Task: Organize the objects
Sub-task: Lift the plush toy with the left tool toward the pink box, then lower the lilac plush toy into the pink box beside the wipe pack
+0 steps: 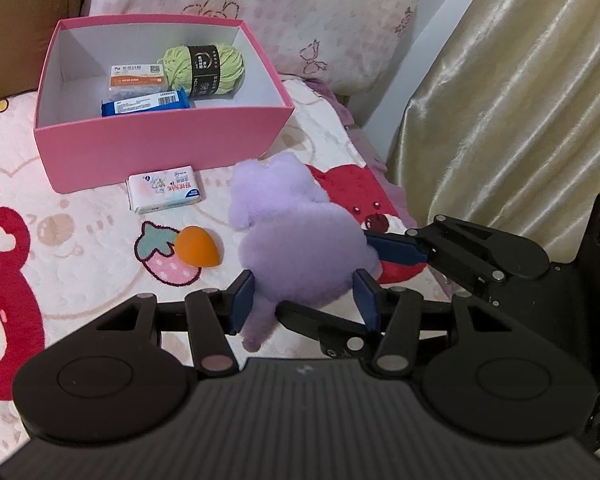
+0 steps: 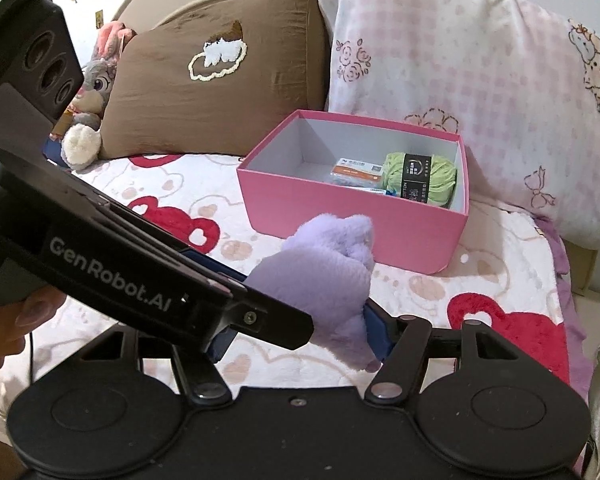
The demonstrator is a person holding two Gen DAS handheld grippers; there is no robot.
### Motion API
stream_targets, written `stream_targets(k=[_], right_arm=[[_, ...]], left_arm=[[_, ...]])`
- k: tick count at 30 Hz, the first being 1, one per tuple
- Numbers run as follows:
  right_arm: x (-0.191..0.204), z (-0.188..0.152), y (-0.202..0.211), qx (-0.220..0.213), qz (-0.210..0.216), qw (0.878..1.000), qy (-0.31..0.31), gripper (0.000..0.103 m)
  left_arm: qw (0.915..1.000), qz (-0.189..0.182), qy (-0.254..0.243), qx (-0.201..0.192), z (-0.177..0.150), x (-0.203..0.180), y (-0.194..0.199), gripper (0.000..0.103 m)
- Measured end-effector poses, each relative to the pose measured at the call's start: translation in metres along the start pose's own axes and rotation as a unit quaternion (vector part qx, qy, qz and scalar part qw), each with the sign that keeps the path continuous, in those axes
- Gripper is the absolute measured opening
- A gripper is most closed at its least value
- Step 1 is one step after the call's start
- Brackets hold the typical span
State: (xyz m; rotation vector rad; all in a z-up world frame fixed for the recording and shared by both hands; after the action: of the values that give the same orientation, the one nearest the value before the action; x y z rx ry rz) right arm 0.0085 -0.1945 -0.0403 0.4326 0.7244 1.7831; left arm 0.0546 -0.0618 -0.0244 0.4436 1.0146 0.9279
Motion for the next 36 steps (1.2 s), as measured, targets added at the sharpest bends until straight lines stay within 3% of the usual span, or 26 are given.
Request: stream_targets(k=[11,21,29,32,36], right_arm=[[-0.006,0.029,0.012,0.010,0.003,1.000,0.004,0.069],[-0.024,0.056,0.012,-0.004,0.000,1.000,0.006,0.069],[-0.053,0.074,-0.014,-0.011,0.024,0.999,-0.024,0.069],[-0.063,0.083,-0.023,-0.026,0.020,0.999,-0.029,0.069],[-0.088,0.093,-0.050,-0.014,0.026,0.997,-0.065,0.068]], left_arm=[[0.9999,0.001,-0.011,0.012,0.026,-0.014,0.019,0.051],[0.9999,-0.001,-0.007,-0.015,0.053,-0.019,0.025,0.051],[0.9994,0.032,0.001,-0.017,0.091,-0.023,0.008,0.051],[0.9993,0.030,0.018,-0.015,0.113,-0.017,0.002,0.051],[0.9989,0.040,0.023,-0.005,0.145,-0.007,-0.019,0.051]])
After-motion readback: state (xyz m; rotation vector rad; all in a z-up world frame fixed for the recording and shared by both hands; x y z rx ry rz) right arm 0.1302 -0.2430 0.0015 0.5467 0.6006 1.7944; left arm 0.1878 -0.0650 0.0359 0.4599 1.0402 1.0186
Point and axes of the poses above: each gripper's, at about its wrist camera, not at the fingertips, and y roughly against the way its jaws point, x to its left, z to its top, the point moved 1 cm from there along -y, roughly the way its jaws point, and after that the axes turned 8 degrees about y, right-handed, at the moved point
